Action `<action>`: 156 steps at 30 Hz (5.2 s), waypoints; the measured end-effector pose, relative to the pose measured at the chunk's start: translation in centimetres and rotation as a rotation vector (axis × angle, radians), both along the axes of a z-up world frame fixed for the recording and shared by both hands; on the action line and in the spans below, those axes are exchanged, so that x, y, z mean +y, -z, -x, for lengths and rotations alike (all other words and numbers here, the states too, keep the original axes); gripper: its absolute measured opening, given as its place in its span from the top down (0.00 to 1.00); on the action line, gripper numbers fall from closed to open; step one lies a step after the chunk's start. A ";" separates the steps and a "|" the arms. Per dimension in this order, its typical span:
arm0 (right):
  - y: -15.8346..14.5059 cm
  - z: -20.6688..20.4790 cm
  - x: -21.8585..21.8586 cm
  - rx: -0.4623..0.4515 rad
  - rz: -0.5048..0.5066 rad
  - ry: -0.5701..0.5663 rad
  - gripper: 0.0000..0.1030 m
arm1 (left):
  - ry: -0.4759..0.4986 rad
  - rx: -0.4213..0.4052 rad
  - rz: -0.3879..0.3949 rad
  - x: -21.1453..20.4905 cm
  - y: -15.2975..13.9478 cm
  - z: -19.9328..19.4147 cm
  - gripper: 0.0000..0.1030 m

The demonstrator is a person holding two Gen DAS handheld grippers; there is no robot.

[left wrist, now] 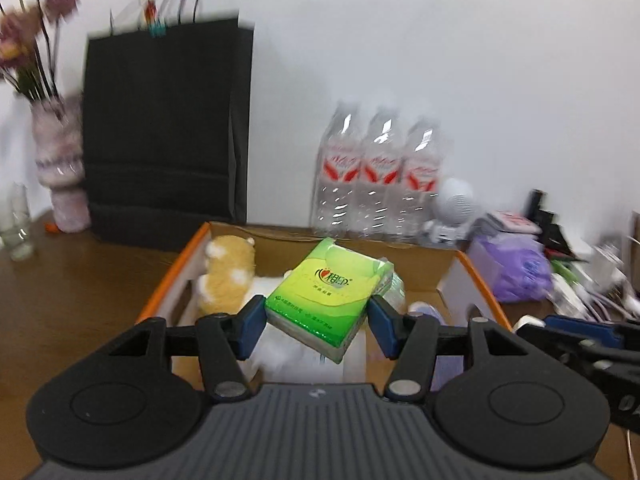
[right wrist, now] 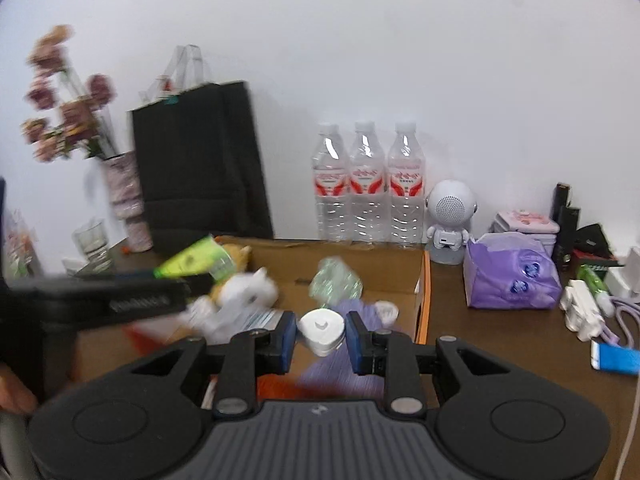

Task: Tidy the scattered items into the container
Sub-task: 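Carry the green pack and white piece into the box and open both tools, then withdraw both tools from the box toward the remaining tissues, then grasp the clear plastic piece with the left tool while the right tool grasps crumpled tissue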

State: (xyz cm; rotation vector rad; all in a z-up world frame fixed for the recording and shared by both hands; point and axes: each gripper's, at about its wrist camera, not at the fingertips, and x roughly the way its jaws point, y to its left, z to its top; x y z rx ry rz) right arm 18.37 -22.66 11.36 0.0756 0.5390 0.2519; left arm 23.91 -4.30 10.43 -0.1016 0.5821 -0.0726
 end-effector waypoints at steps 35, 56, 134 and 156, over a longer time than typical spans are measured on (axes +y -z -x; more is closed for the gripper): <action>4.4 -10.1 -0.6 0.579 -0.038 -0.055 0.42 | 0.067 0.209 -0.169 7.8 2.3 -1.2 0.15; -0.1 -8.7 -0.4 0.554 -0.027 0.021 0.36 | -0.034 0.284 -0.094 6.5 -4.4 0.0 0.01; 7.6 20.1 3.0 -0.097 -0.035 -0.103 0.23 | 0.007 -0.131 -0.176 6.7 6.9 22.2 0.17; 10.4 2.0 9.2 0.182 -0.169 -0.091 0.91 | 0.027 -0.013 -0.152 6.7 9.5 12.8 0.95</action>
